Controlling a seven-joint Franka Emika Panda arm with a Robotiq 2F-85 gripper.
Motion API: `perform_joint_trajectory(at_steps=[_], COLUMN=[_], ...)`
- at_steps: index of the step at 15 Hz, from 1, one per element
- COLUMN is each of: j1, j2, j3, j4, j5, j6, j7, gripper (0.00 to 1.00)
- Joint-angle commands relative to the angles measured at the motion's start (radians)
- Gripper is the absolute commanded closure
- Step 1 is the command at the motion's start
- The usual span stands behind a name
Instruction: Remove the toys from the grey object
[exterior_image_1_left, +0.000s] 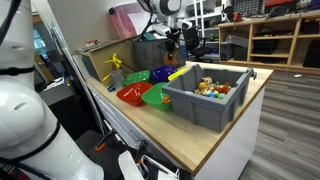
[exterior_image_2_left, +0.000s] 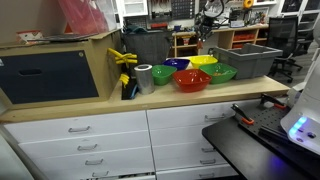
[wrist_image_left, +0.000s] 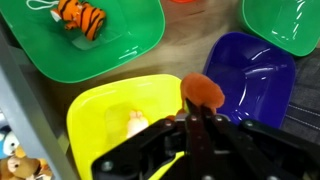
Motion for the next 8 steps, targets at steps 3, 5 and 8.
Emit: perform_joint_trajectory(at_steps=[3,5,8], j1=[0.031,0.046,0.063], j2=[0.057,0.089,0.150], j3=[0.037,0.060,0.092], j4=[0.020,0.033,0.066], j5=[0.035,0.043,0.047], j6=[0.046,0.069,0.131], j7=[-0.039,-0.043,-0.082], gripper=[0.99,0.99,0.99])
